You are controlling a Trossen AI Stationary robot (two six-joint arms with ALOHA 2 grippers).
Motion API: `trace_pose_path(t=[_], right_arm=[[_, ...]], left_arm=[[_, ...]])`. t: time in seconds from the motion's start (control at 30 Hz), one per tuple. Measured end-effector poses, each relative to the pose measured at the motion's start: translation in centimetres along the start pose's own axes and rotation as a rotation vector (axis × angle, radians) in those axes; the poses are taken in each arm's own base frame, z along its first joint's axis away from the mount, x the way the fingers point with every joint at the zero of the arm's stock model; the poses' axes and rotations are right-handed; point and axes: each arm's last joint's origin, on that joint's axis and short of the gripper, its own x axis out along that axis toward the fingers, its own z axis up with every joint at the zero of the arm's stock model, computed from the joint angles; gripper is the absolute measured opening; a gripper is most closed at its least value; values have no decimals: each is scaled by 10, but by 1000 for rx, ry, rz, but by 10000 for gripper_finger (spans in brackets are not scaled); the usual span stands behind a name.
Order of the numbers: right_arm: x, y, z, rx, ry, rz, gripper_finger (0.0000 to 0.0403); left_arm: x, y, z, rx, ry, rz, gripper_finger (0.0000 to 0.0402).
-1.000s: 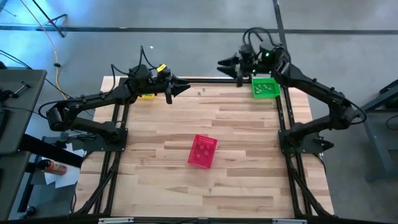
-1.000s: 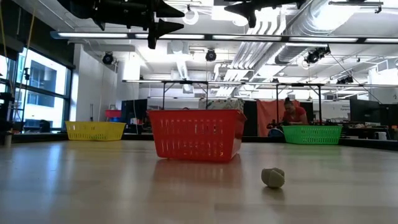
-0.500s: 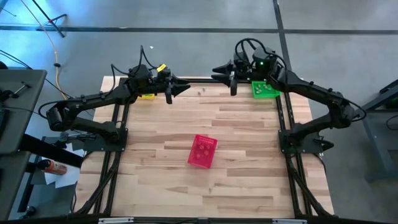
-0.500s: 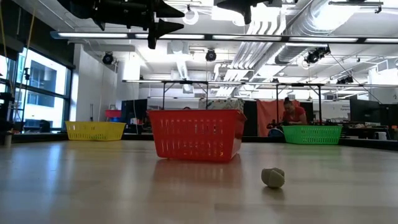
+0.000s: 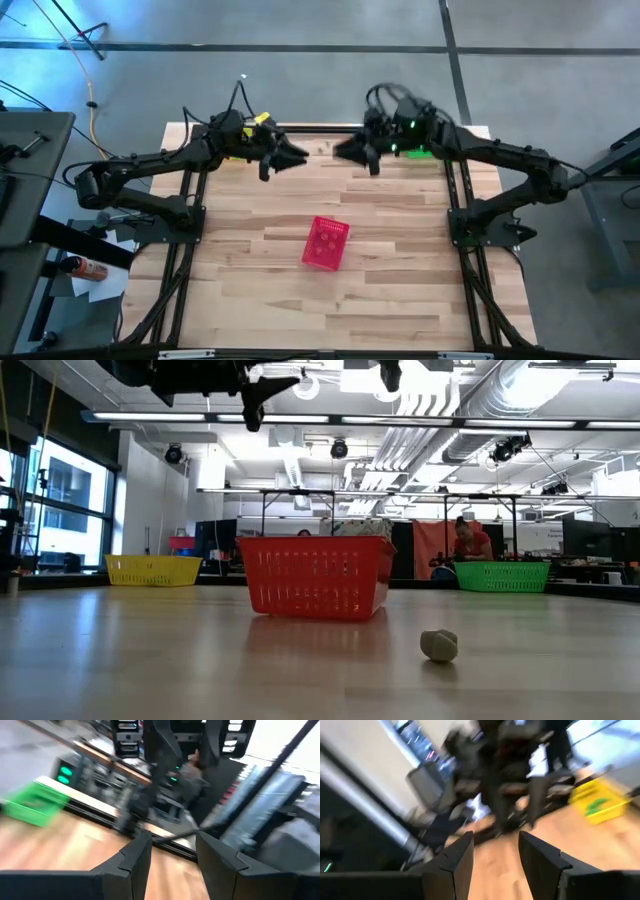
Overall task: Sort Halloween decoration
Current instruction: Put the white skull toy into the green bin
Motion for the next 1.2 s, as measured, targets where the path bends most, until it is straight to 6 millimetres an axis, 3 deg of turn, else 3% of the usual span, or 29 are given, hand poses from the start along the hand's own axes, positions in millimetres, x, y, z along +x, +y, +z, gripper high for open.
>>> trace_pose_path(t=[0.23, 0.4, 0.6, 0.77, 0.97, 1.2], right_arm=[[19, 74, -48, -31, 216, 208, 151], [22, 132, -102, -93, 399, 213, 151], [44, 174, -165, -110, 565, 246, 151], [77, 187, -205, -159, 815, 161, 151], [122, 181, -241, -203, 1097, -57, 151], [174, 151, -276, 212, 1191, -486, 151]], left_arm=[[20, -34, -20, -71, 62, -65, 145], [31, -54, -35, -131, 58, 18, 145], [36, -82, -46, -197, 78, -50, 145], [31, -98, -46, -191, 73, -93, 145], [6, -115, -28, -153, 9, -172, 145], [-36, -132, -7, -58, -77, -225, 145]])
